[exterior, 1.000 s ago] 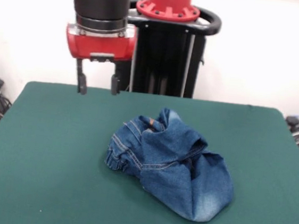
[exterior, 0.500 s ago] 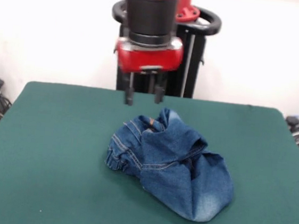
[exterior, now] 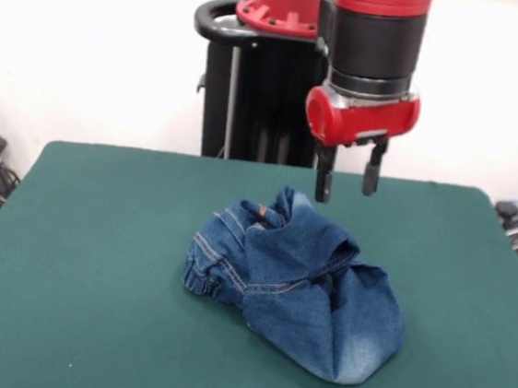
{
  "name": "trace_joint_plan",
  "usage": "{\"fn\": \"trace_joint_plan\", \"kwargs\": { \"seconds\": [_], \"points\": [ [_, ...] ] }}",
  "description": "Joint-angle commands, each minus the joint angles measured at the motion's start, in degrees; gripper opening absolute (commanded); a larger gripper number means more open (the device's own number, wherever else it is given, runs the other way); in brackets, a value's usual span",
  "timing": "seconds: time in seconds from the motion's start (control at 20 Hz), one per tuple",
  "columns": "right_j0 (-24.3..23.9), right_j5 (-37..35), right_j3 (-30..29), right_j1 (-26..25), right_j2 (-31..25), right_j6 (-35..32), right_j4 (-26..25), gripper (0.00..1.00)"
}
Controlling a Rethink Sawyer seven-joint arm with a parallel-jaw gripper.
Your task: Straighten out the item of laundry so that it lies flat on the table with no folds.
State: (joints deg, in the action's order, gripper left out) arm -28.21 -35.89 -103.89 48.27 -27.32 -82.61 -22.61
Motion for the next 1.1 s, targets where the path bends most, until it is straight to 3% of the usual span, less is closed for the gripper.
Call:
{"fn": "trace_joint_plan", "kwargs": {
  "seconds": [0.05, 0.8, 1.1],
  "points": [
    [-1.6, 6.2, -4.7, -3.2, 5.1, -11.6, 0.4, 1.0],
    [-8.4, -1.0, -5.2, 2.5, 2.7, -2.7, 2.5, 1.0],
    [-9.3, -0.9, -4.7, 1.7, 2.1, -2.5, 1.5, 1.0]
  ]
}}
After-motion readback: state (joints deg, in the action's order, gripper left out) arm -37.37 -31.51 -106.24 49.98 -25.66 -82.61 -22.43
